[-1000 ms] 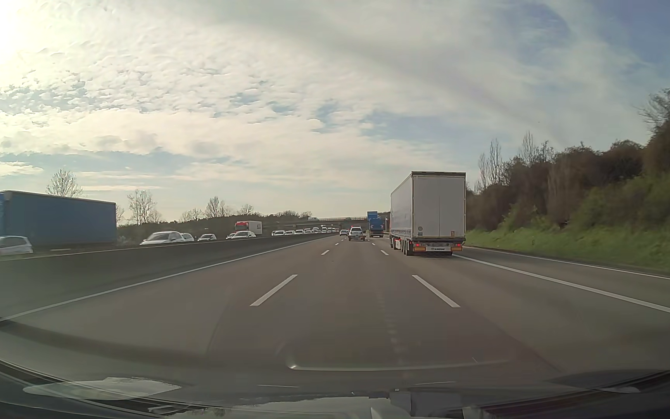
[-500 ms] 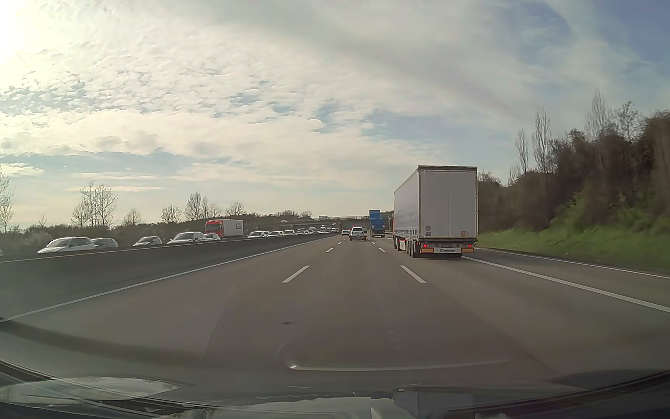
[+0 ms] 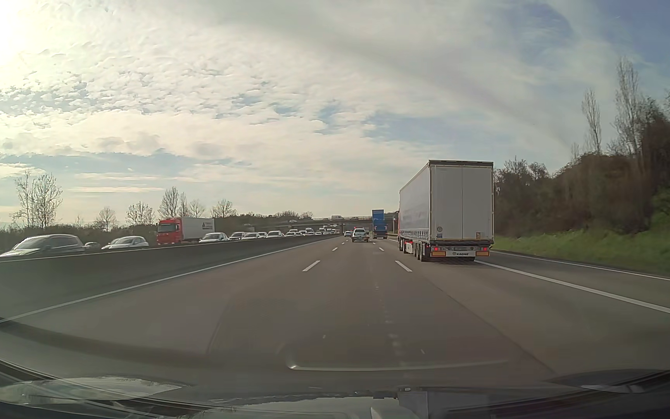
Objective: Follow the waypoints while adhering to traffic rules and regulations
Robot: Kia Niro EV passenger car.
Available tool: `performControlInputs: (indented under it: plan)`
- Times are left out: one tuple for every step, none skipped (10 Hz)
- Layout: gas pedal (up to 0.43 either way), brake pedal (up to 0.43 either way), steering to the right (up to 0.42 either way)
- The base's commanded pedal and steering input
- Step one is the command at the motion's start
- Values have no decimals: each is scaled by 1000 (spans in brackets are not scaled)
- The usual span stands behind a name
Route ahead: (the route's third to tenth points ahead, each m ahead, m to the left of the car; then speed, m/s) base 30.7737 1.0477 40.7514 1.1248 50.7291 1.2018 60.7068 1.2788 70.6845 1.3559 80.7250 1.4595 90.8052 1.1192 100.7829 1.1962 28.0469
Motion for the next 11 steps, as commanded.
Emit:
performControlInputs:
  plan:
    - [67,0,-3]
    - [98,0,-2]
    - [169,0,-2]
    - [177,0,-2]
    - [177,0,-2]
    - [177,0,-2]
    - [177,0,-2]
    - [177,0,-2]
    - [177,0,-2]
    - [177,0,-1]
    - [177,0,-1]
